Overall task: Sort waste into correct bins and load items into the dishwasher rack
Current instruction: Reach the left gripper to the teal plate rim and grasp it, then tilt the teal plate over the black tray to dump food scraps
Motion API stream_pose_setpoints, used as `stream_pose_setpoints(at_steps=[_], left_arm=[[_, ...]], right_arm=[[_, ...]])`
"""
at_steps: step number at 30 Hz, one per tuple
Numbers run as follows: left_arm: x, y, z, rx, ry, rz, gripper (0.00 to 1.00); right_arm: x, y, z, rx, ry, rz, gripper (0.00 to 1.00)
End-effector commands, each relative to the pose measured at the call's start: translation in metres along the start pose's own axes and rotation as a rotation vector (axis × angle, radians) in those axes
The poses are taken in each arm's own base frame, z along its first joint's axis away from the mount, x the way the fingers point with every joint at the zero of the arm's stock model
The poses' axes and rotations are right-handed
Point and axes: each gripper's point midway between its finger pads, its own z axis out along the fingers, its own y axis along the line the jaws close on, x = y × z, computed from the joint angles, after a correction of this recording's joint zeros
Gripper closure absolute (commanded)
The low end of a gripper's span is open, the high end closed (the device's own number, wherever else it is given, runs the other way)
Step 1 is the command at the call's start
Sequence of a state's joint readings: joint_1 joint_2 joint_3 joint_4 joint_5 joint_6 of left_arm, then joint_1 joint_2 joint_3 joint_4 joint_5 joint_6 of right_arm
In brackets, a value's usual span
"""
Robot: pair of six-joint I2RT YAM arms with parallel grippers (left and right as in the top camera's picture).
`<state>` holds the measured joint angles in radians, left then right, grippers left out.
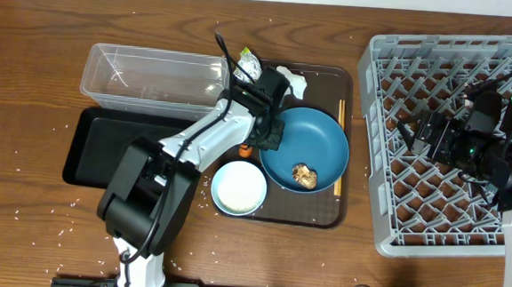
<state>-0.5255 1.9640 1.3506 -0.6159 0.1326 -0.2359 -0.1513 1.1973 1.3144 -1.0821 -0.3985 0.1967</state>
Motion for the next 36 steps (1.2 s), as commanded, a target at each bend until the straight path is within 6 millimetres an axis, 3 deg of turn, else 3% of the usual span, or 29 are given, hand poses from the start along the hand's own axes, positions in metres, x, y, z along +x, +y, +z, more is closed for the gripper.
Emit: stream_pose_setpoints(at_steps=[1, 6, 9, 17, 22, 26, 29, 33, 36], left_arm=[[-0.012, 0.001, -0.023, -0.011, -0.064, 0.003, 0.94], [-0.013, 0.003, -0.038, -0.024, -0.084, 0.02, 0.94], [-0.017, 0.009, -0.062, -0.047, -0.115, 0.011, 0.94], [-0.014, 0.062, -0.16, -0.17, -0.269, -0.087, 0.94], [0.021, 0.121, -0.223, -0.365, -0.315, -0.188, 0.94], [0.066, 0.186, -0.276, -0.727, -0.306, -0.29, 0.94], [0.095, 0.216, -0.31, -0.964, -0.307, -0.39, 0.94], [0.117, 0.233, -0.328, -1.16, -0.298, -0.476, 0.94], [0.118, 0.241, -0.321, -1.236, -0.261, -0.487, 0.94]], right_arm=[[0.001, 0.002, 0.0, 0.002, 0.005, -0.016, 0.07], [0.002, 0.002, 0.0, 0.003, 0.01, -0.014, 0.07], [0.002, 0.001, 0.0, 0.003, 0.012, -0.014, 0.08], [0.003, 0.001, 0.0, 0.004, 0.015, -0.012, 0.07], [0.003, 0.001, 0.0, 0.004, 0.015, -0.012, 0.07], [0.003, 0.001, 0.0, 0.004, 0.015, -0.013, 0.07], [0.002, 0.002, 0.0, 0.003, 0.01, -0.014, 0.07], [0.001, 0.002, 0.0, 0.001, 0.004, -0.017, 0.07], [0.002, 0.002, 0.0, 0.002, 0.009, -0.015, 0.07]])
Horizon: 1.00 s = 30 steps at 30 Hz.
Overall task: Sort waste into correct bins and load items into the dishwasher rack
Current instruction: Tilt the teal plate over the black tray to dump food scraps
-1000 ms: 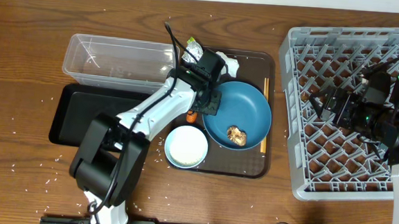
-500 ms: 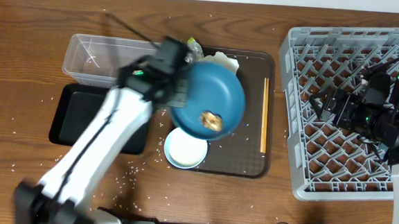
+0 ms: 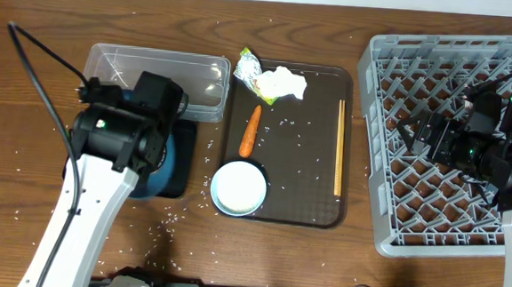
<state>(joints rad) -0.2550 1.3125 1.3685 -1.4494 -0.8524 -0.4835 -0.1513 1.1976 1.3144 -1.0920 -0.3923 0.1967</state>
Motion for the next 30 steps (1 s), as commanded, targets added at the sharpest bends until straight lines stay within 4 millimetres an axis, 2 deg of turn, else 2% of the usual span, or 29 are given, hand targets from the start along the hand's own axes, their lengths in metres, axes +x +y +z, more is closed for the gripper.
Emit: stream_pose_setpoints(at_steps=[1, 5, 8, 12, 20, 23, 26, 28, 30], left_arm=[[-0.014, 0.013, 0.012, -0.19, -0.054, -0.094, 0.94], [-0.019, -0.009, 0.029, -0.266, -0.018, 0.024, 0.94], [-0.023, -0.018, 0.038, -0.337, -0.007, 0.129, 0.94], [-0.022, -0.028, 0.046, -0.358, 0.014, 0.179, 0.94], [-0.035, -0.015, 0.035, -0.386, -0.017, 0.184, 0.94], [-0.029, -0.019, 0.034, -0.36, 0.01, 0.197, 0.94], [-0.022, -0.038, 0.03, -0.29, 0.03, 0.21, 0.94], [-0.031, -0.029, 0.026, -0.356, -0.032, 0.236, 0.94], [-0.029, -0.027, 0.027, -0.353, -0.019, 0.226, 0.94]], right_arm=[[0.0, 0.003, 0.0, -0.006, 0.0, -0.019, 0.06], [0.0, 0.003, 0.0, -0.006, 0.0, -0.019, 0.06], [0.0, 0.003, 0.0, -0.007, 0.001, -0.019, 0.06], [0.0, 0.004, 0.0, -0.009, 0.001, -0.019, 0.05], [-0.001, 0.004, 0.0, -0.008, 0.0, -0.019, 0.05], [0.0, 0.004, 0.0, -0.009, 0.001, -0.019, 0.05], [0.0, 0.004, 0.0, -0.008, 0.004, -0.018, 0.05], [0.0, 0.004, 0.0, -0.008, 0.004, -0.018, 0.05], [0.0, 0.004, 0.0, -0.008, 0.004, -0.018, 0.05]])
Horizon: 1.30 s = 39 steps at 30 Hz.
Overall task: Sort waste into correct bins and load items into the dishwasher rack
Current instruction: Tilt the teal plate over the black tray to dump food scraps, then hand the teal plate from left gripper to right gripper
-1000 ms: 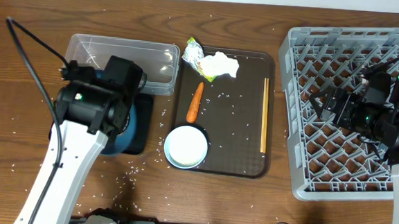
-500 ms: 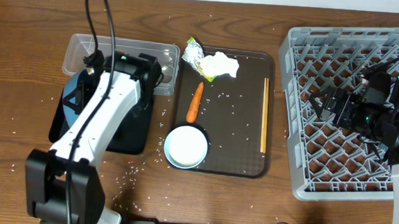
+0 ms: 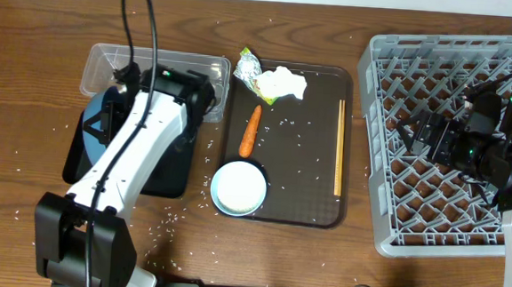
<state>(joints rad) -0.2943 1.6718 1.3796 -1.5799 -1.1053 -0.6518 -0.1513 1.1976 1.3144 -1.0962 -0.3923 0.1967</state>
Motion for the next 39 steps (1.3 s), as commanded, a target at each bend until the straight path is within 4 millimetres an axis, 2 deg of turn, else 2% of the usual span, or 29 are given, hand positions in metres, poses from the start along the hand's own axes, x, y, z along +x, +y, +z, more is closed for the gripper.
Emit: stream_pose_setpoints(at_steps=[1, 5, 11, 15, 18, 21, 24, 25, 27, 32, 37, 39], left_arm=[[-0.003, 0.01, -0.001, -0.015, -0.013, -0.041, 0.94], [-0.005, 0.021, -0.002, -0.063, -0.039, -0.022, 0.94], [0.0, 0.017, -0.003, -0.028, -0.014, -0.023, 0.94], [0.004, 0.021, -0.016, 0.118, 0.031, -0.144, 0.94], [0.004, 0.03, -0.033, 0.276, 0.049, -0.276, 0.94], [-0.006, 0.021, -0.064, 0.571, 0.03, -0.358, 0.94], [-0.022, -0.008, -0.132, 1.05, -0.093, -0.277, 0.94], [-0.027, -0.011, -0.16, 1.204, -0.155, -0.246, 0.94], [-0.033, -0.011, -0.2, 1.381, -0.262, -0.203, 0.94], [-0.033, -0.014, -0.241, 1.465, -0.372, -0.147, 0.94], [-0.03, -0.018, -0.268, 1.512, -0.439, -0.099, 0.94], [-0.03, -0.018, -0.276, 1.526, -0.464, -0.09, 0.94]], right_arm=[[0.0, 0.004, 0.0, -0.008, 0.001, -0.019, 0.05], [-0.001, 0.004, 0.0, -0.009, 0.0, -0.02, 0.05], [-0.001, 0.004, 0.0, -0.009, 0.0, -0.02, 0.04], [0.001, 0.01, -0.001, -0.044, 0.006, -0.037, 0.04], [0.0, 0.031, -0.003, -0.164, 0.005, -0.1, 0.05], [-0.002, 0.063, -0.012, -0.357, -0.013, -0.193, 0.1], [-0.002, 0.096, -0.025, -0.548, -0.043, -0.3, 0.12], [-0.002, 0.105, -0.029, -0.599, -0.05, -0.328, 0.12], [0.001, 0.123, -0.035, -0.676, -0.056, -0.375, 0.11], [0.015, 0.153, -0.035, -0.745, -0.038, -0.478, 0.11], [0.022, 0.155, -0.018, -0.633, -0.027, -0.525, 0.12], [0.022, 0.152, -0.01, -0.568, -0.032, -0.538, 0.17]])
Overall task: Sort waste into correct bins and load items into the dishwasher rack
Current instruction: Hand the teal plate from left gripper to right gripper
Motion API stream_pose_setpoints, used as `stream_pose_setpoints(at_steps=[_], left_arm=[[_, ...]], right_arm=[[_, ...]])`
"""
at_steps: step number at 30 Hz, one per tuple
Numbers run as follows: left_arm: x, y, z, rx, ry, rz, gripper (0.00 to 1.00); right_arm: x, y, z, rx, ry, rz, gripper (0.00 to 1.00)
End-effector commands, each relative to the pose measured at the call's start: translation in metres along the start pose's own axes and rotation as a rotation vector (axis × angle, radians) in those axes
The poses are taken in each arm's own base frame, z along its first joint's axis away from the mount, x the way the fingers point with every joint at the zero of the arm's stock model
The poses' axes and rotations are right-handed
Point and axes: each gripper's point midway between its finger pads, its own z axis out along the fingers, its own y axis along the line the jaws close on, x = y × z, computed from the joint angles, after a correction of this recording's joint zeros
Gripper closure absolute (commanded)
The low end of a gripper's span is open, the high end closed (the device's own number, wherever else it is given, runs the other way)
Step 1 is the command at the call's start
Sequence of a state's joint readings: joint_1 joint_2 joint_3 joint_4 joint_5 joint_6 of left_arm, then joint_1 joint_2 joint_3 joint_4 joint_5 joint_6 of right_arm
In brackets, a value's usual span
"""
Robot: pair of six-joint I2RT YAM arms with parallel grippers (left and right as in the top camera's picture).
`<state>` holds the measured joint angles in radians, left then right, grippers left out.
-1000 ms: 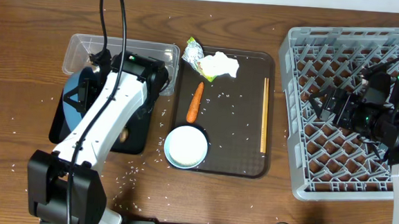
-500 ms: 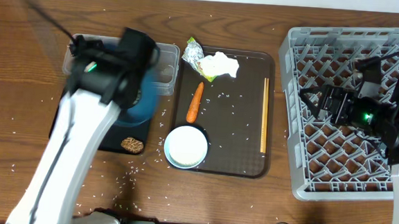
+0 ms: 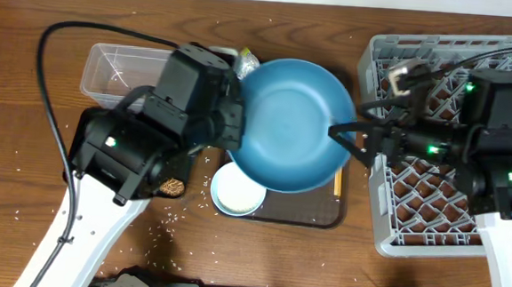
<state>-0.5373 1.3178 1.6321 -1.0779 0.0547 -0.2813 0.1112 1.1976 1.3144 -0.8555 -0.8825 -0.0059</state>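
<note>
My left gripper (image 3: 232,124) is shut on the left rim of the blue plate (image 3: 293,123), holding it high over the brown tray (image 3: 309,220). The plate's face is bare. At the plate's right rim, my right gripper (image 3: 350,140) has its fingers spread; whether they touch the rim cannot be told. A brown food lump (image 3: 173,187) lies on the black tray (image 3: 83,137). The grey dishwasher rack (image 3: 447,217) stands at the right. A white bowl (image 3: 238,194) and a chopstick (image 3: 338,181) show below the plate. The carrot is hidden.
A clear plastic bin (image 3: 118,73) stands at the back left, beside a crumpled wrapper (image 3: 247,63) that peeks out behind the plate. Rice grains are scattered over the wooden table (image 3: 21,200). The left arm's cable loops over the table's left side.
The left gripper held the plate tilted over the black tray; now it holds it high over the brown tray. The food lump lies on the black tray. The right gripper moved from the rack to the plate's rim.
First the left gripper was at the blue plate on the brown tray, a food lump on it. Then the plate was over the black tray, then tilted there. Now the lump lies on the black tray and the bare plate is held up between both grippers.
</note>
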Motion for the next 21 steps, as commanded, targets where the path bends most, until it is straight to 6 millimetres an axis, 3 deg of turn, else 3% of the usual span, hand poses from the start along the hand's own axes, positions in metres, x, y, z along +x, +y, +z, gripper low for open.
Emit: stream_pose_setpoints(at_steps=[1, 4, 6, 7, 8, 11, 12, 14, 16, 17, 18, 21], left_arm=[[-0.002, -0.016, -0.004, 0.061, -0.015, 0.043, 0.94], [-0.001, -0.02, -0.004, 0.068, -0.013, 0.051, 0.94], [-0.002, -0.02, -0.005, 0.07, -0.017, 0.05, 0.94], [-0.003, -0.021, -0.005, 0.072, -0.022, 0.051, 0.94], [-0.004, -0.021, -0.005, 0.073, -0.025, 0.051, 0.94], [-0.005, -0.022, -0.005, 0.075, -0.03, 0.05, 0.92], [-0.005, -0.022, -0.005, 0.075, -0.031, 0.05, 0.84], [-0.006, -0.022, -0.005, 0.075, -0.032, 0.05, 0.51], [-0.006, -0.022, -0.005, 0.076, -0.034, 0.05, 0.33], [-0.006, -0.022, -0.005, 0.075, -0.034, 0.05, 0.17], [-0.006, -0.022, -0.005, 0.075, -0.033, 0.05, 0.01], [-0.003, -0.02, -0.005, 0.071, -0.021, 0.05, 0.02]], right_arm=[[0.002, -0.014, 0.007, 0.126, 0.022, -0.031, 0.23], [0.004, -0.022, 0.009, 0.195, 0.031, -0.022, 0.5], [0.004, -0.024, 0.01, 0.214, 0.034, -0.027, 0.71], [0.004, -0.025, 0.01, 0.221, 0.033, -0.027, 0.88], [0.004, -0.026, 0.009, 0.227, 0.033, -0.028, 0.96], [0.003, -0.035, 0.006, 0.283, 0.026, -0.009, 0.99], [0.002, -0.039, 0.005, 0.305, 0.021, 0.006, 0.99], [0.001, -0.048, 0.001, 0.366, 0.013, 0.01, 0.99], [-0.002, -0.065, -0.008, 0.481, -0.01, 0.037, 0.99], [-0.003, -0.077, -0.016, 0.564, -0.029, 0.062, 0.99], [-0.005, -0.095, -0.03, 0.69, -0.051, 0.085, 0.99], [-0.007, -0.148, -0.104, 1.185, -0.167, 0.178, 0.99]])
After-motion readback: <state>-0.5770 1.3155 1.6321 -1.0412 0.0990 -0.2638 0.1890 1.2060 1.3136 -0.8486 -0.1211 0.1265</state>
